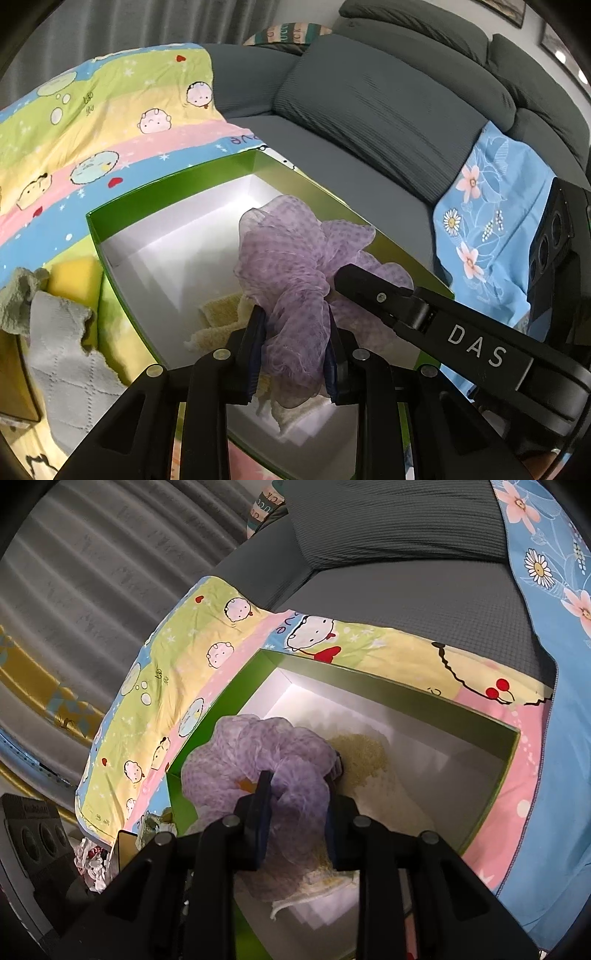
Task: Organize soft objects
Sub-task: 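Lower the bath puff into the green box and open the right tool, then move the right tool to the light blue plush toy and close on it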
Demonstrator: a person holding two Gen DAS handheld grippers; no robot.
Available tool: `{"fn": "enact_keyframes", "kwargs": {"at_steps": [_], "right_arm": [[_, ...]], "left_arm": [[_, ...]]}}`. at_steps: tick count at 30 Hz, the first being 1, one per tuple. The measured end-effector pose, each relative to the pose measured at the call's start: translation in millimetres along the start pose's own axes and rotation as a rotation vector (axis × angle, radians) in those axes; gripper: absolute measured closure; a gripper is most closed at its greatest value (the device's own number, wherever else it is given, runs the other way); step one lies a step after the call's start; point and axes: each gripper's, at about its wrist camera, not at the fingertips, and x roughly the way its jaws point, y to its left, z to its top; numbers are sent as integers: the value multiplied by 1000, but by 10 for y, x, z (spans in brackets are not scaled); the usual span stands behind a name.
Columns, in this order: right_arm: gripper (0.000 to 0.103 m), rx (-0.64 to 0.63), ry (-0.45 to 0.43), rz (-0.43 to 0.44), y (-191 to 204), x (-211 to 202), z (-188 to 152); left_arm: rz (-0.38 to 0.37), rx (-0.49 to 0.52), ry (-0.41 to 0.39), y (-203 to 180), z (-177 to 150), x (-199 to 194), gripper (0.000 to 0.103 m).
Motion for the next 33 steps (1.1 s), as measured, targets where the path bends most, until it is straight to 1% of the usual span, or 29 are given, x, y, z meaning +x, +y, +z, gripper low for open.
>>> {"fn": "enact_keyframes", "kwargs": {"at_steps": [3,4,6,8,10,11,12,13,15,17,18,19,21,24,27,30,32,33], "right_arm": [[74,-5,1,5,12,-19,-1],[71,-6,-6,11,12,-42,1],[69,-11,-28,12,24,-100,3],[63,-16,-60,15,41,-167,1],[50,-19,-84,25,55,-228,-3],[48,-22,-92,32,68,-254,-6],[43,-26,-101,39,79,-280,-11],[37,-29,-107,46,93,-302,-14],[30,-29,-120,53,117,-344,-28],[29,-30,-139,52,150,-388,-42],[23,-36,-146,49,174,-409,-49],[14,-44,-156,52,201,-433,-62],[7,-53,-166,69,244,-472,-92],[2,-61,-180,102,309,-546,-146],[1,-89,-188,107,413,-611,-216],[1,-140,-173,109,545,-641,-294],[1,-176,-153,123,643,-654,-363],[1,-200,-136,135,709,-643,-400]], "left_arm": [[0,12,-3,-16,-14,-25,75],[3,21,-4,-28,-21,-42,73],[7,42,-11,-53,-38,-91,70],[9,44,-17,-52,-45,-137,64],[13,36,-25,-33,-54,-203,49],[12,31,-31,-20,-58,-239,45],[11,27,-40,-6,-63,-281,40],[9,22,-51,12,-70,-333,32],[10,15,-67,47,-91,-432,21],[16,14,-81,68,-114,-514,20],[19,11,-82,92,-134,-566,20],[20,5,-81,112,-150,-600,20],[17,-17,-82,183,-199,-693,20],[12,-59,-101,335,-304,-889,20],[19,-112,-117,499,-404,-1074,19],[40,-162,-145,691,-545,-1313,17],[64,-194,-166,820,-663,-1476,14],[78,-209,-176,887,-724,-1553,10]]}}
